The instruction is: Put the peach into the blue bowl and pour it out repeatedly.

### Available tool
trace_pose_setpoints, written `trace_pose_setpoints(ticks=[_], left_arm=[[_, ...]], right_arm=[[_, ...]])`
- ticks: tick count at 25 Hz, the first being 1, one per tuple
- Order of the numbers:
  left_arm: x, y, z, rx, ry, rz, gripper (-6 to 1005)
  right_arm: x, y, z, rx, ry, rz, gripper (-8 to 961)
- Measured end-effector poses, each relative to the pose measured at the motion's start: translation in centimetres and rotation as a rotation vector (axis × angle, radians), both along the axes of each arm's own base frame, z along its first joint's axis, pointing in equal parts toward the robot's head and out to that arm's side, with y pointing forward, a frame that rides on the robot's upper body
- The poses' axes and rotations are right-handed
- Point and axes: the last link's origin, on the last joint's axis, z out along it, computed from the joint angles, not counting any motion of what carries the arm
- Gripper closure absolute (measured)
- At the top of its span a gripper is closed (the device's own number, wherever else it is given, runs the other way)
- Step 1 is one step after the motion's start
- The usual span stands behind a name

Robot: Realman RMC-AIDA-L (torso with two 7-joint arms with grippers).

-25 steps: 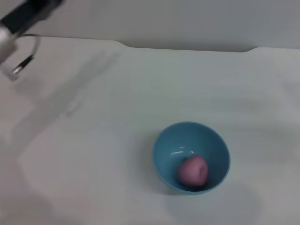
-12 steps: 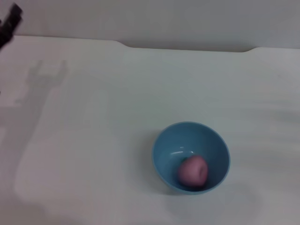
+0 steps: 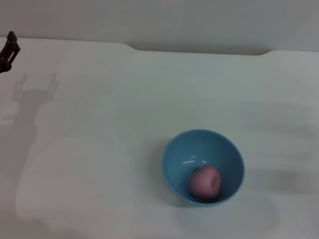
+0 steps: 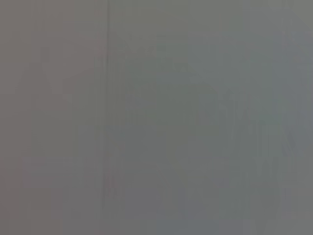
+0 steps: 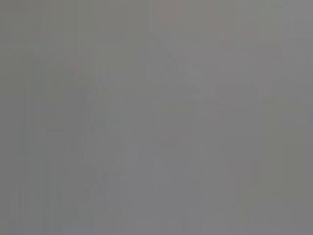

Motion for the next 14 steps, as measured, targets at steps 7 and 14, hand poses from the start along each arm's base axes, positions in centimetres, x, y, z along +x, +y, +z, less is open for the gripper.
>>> trace_pose_setpoints(ticks=[7,14], left_arm=[[-0.5,-1.2,-0.7,-0.021,-0.02,0.005,190],[-0.6,-1.8,-1.6,-0.041,-0.061,0.019,190]], right_arm=[[0.4,-0.5,0.4,0.011,0.161,0.022,436],[0.8,-0.7,0.2,0.013,0.235,0.006,436]])
